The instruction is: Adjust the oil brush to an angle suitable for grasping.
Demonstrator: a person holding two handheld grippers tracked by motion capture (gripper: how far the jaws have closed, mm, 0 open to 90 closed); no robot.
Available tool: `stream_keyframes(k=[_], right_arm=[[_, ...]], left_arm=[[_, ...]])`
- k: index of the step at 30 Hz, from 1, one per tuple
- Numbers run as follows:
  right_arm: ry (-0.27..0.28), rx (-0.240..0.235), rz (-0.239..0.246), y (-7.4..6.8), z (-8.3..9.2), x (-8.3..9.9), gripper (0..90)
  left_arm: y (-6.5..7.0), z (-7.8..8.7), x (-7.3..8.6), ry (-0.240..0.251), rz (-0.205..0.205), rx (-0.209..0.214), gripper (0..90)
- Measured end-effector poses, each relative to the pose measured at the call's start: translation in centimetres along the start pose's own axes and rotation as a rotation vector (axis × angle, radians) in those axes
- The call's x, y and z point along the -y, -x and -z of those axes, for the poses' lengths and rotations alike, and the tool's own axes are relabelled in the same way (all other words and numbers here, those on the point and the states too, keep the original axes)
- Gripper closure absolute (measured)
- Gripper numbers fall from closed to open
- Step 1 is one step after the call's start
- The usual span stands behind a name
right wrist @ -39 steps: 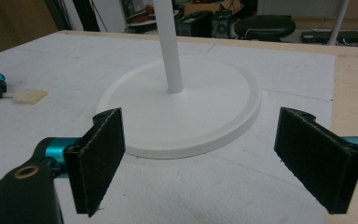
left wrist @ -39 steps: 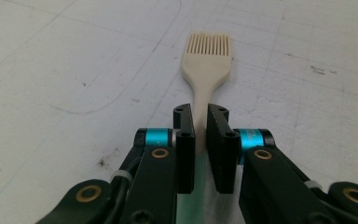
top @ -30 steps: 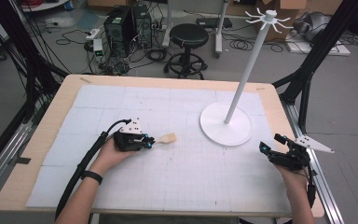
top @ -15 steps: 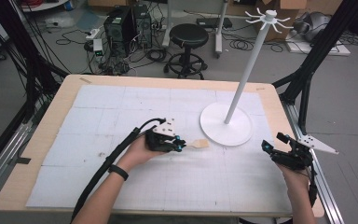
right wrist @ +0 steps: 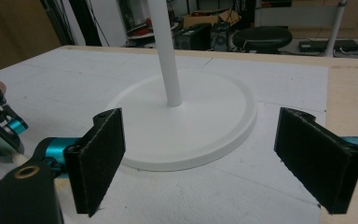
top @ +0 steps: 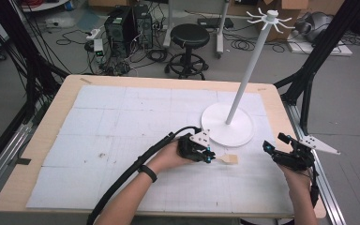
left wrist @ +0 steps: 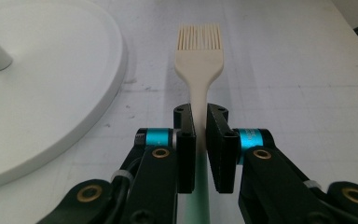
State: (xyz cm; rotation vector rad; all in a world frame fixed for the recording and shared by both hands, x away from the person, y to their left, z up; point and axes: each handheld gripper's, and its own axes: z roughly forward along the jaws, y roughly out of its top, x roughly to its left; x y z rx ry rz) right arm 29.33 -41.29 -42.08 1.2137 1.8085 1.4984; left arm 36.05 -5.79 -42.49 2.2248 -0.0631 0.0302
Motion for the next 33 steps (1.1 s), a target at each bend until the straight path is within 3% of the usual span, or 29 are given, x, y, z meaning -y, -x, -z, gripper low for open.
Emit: stream_keyframes(k=[8, 14, 16, 19, 20, 23, 24, 25, 33], right_arm=[[-0.007, -0.002, 0.0, -0.1, -0.1, 0.0, 15.5], [-0.009, -0.005, 0.002, 0.0, -0.1, 0.0, 15.5], [-0.009, -0.006, -0.001, -0.1, -0.1, 0.0, 15.5], [-0.011, -0.01, 0.004, -0.1, -0.2, 0.0, 15.6], [-0.011, -0.011, 0.009, -0.1, -0.2, 0.0, 15.7], [-0.022, -0.013, 0.008, -0.2, -0.3, 0.1, 15.9], [-0.022, -0.013, 0.008, -0.2, -0.3, 0.1, 15.9], [-0.028, -0.017, 0.01, -0.3, -0.4, 0.1, 16.0], [-0.036, -0.029, 0.028, -0.6, -0.7, 0.1, 16.1]], left_arm=[[0.0, -2.8, -0.5, -0.025, -0.01, 0.046, 82.4], [0.5, -3.6, -0.3, -0.044, -0.043, 0.056, 80.9], [0.5, -3.6, -0.4, -0.041, -0.036, 0.055, 80.6], [0.4, -3.3, -0.6, -0.029, -0.017, 0.026, 62.4], [0.4, -3.1, -0.7, -0.026, -0.001, 0.01, 57.4], [0.3, -2.2, -0.8, -0.012, 0.036, 0.015, 45.3], [0.2, -1.8, -0.9, -0.015, 0.042, 0.013, 45.3], [0.2, -1.3, -1.0, -0.016, 0.045, 0.006, 38.8], [0.1, 4.9, -0.1, 0.117, 0.123, -0.109, 27.4]])
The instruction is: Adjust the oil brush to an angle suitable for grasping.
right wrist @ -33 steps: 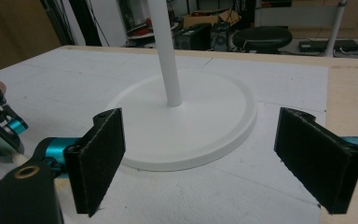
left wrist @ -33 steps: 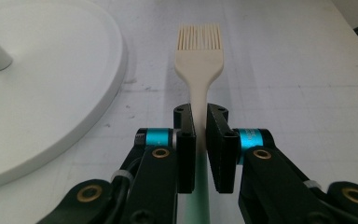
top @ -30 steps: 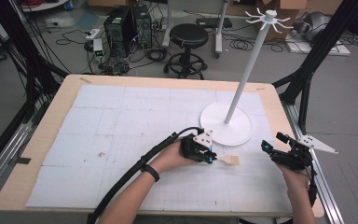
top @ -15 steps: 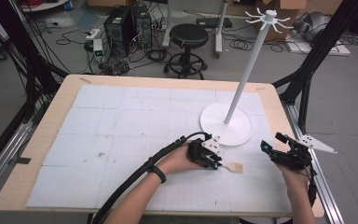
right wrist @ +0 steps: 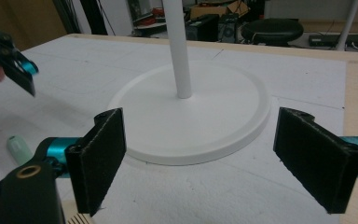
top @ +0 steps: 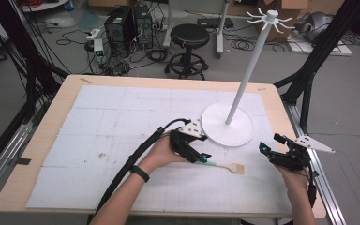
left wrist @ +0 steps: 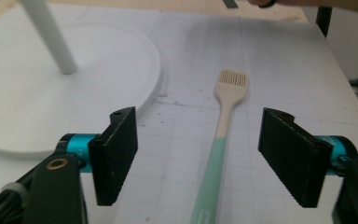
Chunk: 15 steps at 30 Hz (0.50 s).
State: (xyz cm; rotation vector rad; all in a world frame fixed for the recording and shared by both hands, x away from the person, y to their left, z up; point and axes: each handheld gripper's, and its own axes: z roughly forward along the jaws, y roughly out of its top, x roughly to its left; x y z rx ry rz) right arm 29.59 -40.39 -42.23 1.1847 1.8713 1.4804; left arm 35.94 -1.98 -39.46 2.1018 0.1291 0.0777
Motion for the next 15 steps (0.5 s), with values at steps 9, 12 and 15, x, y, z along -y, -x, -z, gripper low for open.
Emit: stream_keyframes(k=[9, 12, 15], right_arm=[[-0.019, -0.012, 0.011, -0.6, -0.5, -0.1, 16.1], [-0.033, -0.022, 0.021, -0.9, -0.8, -0.1, 16.1], [-0.046, -0.029, 0.027, -1.2, -1.0, -0.1, 16.1]], left_arm=[[-0.6, 8.6, 3.4, 0.13, 0.103, -0.12, 21.0], [-0.7, 11.3, 5.1, 0.158, 0.141, -0.164, 20.3], [-0.8, 14.7, 7.4, 0.19, 0.172, -0.21, 20.2]])
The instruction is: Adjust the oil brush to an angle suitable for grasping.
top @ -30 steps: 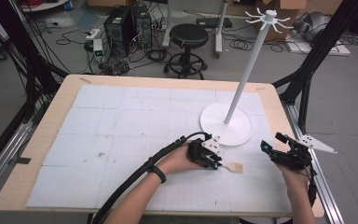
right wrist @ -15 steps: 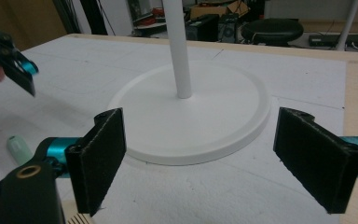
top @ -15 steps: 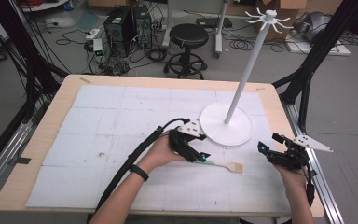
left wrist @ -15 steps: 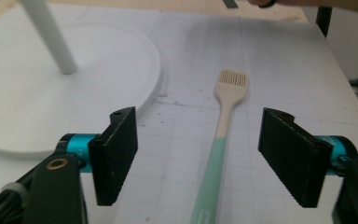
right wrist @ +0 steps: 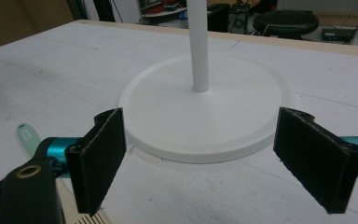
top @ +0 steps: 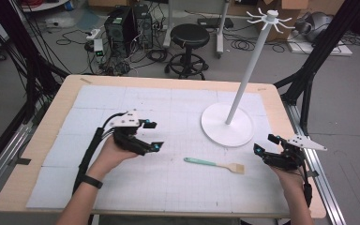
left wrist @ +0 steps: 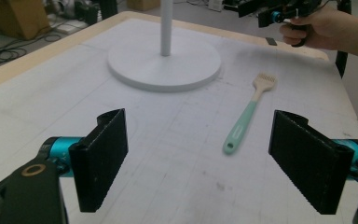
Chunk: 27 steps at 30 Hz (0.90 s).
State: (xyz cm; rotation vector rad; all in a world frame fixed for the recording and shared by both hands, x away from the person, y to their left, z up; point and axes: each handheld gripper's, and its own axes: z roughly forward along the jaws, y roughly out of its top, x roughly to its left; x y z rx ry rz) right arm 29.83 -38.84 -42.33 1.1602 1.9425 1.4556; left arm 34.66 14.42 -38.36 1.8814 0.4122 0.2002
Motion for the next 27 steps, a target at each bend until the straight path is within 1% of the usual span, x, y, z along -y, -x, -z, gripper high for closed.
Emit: stream_keyframes(k=[1, 2, 3, 4, 5, 6, 7, 8, 9, 10, 11, 13, 14, 15, 16, 17, 18, 19, 20, 22, 23, 24, 25, 27], right_arm=[[-0.001, -0.004, 0.001, -0.1, -0.1, 0.0, 16.1], [-0.001, -0.004, 0.001, -0.1, -0.1, 0.0, 16.1], [-0.004, -0.008, 0.005, -0.3, -0.2, -0.1, 16.1], [-0.003, -0.011, 0.008, -0.3, -0.2, -0.1, 16.1], [-0.003, -0.011, 0.008, -0.3, -0.2, -0.1, 16.1], [-0.005, -0.011, 0.009, -0.4, -0.3, -0.1, 16.1], [-0.006, -0.01, 0.01, -0.4, -0.3, -0.1, 16.1], [-0.008, -0.013, 0.007, -0.5, -0.4, -0.1, 16.1], [-0.009, -0.012, 0.007, -0.5, -0.4, -0.1, 16.1], [-0.011, -0.012, 0.01, -0.5, -0.4, -0.1, 16.1], [-0.011, -0.012, 0.009, -0.5, -0.4, -0.1, 16.1], [-0.009, -0.013, 0.009, -0.5, -0.4, -0.1, 16.1], [-0.009, -0.011, 0.015, -0.4, -0.3, -0.1, 16.1], [-0.01, -0.012, 0.013, -0.5, -0.3, -0.1, 16.1], [-0.011, -0.012, 0.013, -0.5, -0.3, 0.0, 16.1], [-0.011, -0.012, 0.013, -0.5, -0.3, 0.0, 16.1], [-0.011, -0.013, 0.014, -0.5, -0.4, 0.0, 16.1], [-0.011, -0.013, 0.014, -0.5, -0.4, 0.0, 16.1], [-0.012, -0.014, 0.014, -0.5, -0.4, 0.0, 16.1], [-0.014, -0.013, 0.011, -0.5, -0.4, 0.0, 16.1], [-0.013, -0.015, 0.013, -0.5, -0.4, 0.0, 16.1], [-0.015, -0.016, 0.015, -0.5, -0.4, 0.0, 16.1], [-0.016, -0.016, 0.018, -0.5, -0.4, 0.0, 16.1], [-0.014, -0.017, 0.018, -0.4, -0.4, 0.0, 16.1]], left_arm=[[-0.2, 0.9, 0.4, 0.017, 0.006, -0.02, 19.7], [-0.2, 0.9, 0.4, 0.017, 0.006, -0.02, 19.2], [-0.5, 1.7, 0.8, 0.025, 0.016, -0.034, 18.7], [-0.9, 3.1, 1.3, -0.004, 0.027, -0.072, 17.0], [-0.9, 3.1, 1.3, -0.004, 0.027, -0.072, 15.0], [-1.0, 3.7, 1.5, 0.004, 0.03, -0.096, 15.0], [-1.0, 4.3, 1.9, 0.022, 0.025, -0.116, 14.8], [-1.1, 4.9, 2.2, 0.026, 0.023, -0.132, 14.8], [-1.2, 5.4, 2.5, 0.028, 0.032, -0.148, 14.6], [-1.4, 6.3, 3.2, 0.046, 0.045, -0.177, 14.3], [-1.4, 6.3, 3.2, 0.046, 0.045, -0.177, 14.3], [-1.6, 7.2, 4.0, 0.061, 0.058, -0.205, 14.2], [-1.8, 8.0, 4.4, 0.053, 0.082, -0.234, 14.2], [-1.8, 8.0, 4.4, 0.053, 0.082, -0.234, 14.2], [-1.9, 8.3, 4.5, 0.055, 0.085, -0.241, 14.3], [-1.9, 8.6, 4.6, 0.063, 0.076, -0.257, 14.3], [-1.7, 9.3, 5.0, 0.077, 0.062, -0.286, 14.5], [-1.7, 9.3, 5.0, 0.077, 0.062, -0.286, 14.6], [-1.7, 9.7, 5.3, 0.086, 0.066, -0.292, 14.6], [-1.9, 10.3, 6.1, 0.087, 0.083, -0.309, 14.5], [-1.9, 10.9, 6.6, 0.09, 0.084, -0.336, 14.3], [-1.9, 11.3, 7.0, 0.1, 0.084, -0.35, 14.3], [-1.9, 11.3, 7.0, 0.1, 0.084, -0.35, 14.3], [-2.0, 12.0, 7.7, 0.111, 0.091, -0.37, 14.4]])
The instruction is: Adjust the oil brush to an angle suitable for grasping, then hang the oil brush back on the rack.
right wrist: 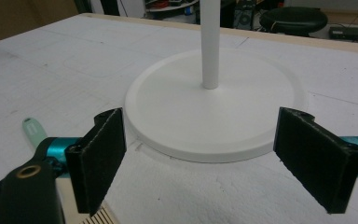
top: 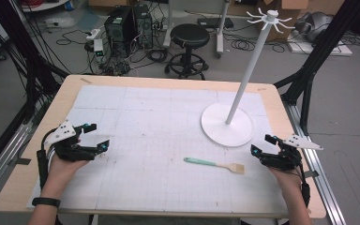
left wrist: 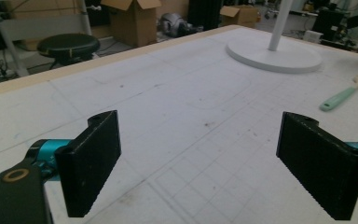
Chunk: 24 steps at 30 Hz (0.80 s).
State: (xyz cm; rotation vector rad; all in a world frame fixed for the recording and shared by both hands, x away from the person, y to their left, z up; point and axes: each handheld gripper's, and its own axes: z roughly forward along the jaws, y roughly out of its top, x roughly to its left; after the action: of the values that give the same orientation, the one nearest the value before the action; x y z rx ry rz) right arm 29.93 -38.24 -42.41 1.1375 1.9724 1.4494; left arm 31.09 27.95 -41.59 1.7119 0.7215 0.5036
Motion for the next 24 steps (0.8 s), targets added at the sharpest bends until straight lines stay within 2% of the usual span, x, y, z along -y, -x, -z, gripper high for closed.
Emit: stream_keyframes(k=[2, 5, 10, 13, 17, 20, 24], right_arm=[[0.004, 0.001, -0.005, 0.06, 0.0, 0.0, 16.0], [-0.001, -0.004, -0.011, 0.13, -0.04, 0.02, 16.0], [0.003, -0.015, -0.013, 0.25, -0.01, -0.03, 16.1], [0.019, -0.023, -0.011, 0.41, 0.2, -0.25, 16.0], [0.027, -0.031, -0.011, 0.45, 0.38, -0.36, 16.0], [0.047, -0.049, 0.008, 0.5, 0.36, -0.5, 16.0], [0.044, -0.087, 0.019, 0.44, 0.06, -0.63, 15.9]], left_arm=[[-0.58, 0.55, 0.66, 0.02, 0.018, -0.019, 14.3], [-0.84, 0.52, 0.86, 0.027, 0.032, -0.02, 14.4], [-0.63, 0.09, 0.91, 0.01, 0.012, -0.014, 14.3], [-0.42, 0.25, 0.74, 0.024, -0.001, -0.008, 14.4], [-0.5, 0.6, 0.61, 0.043, 0.001, -0.027, 14.4], [-0.61, 0.86, 0.55, 0.064, 0.003, -0.048, 14.8], [-0.64, 0.56, 0.7, 0.048, 0.013, -0.035, 14.1]])
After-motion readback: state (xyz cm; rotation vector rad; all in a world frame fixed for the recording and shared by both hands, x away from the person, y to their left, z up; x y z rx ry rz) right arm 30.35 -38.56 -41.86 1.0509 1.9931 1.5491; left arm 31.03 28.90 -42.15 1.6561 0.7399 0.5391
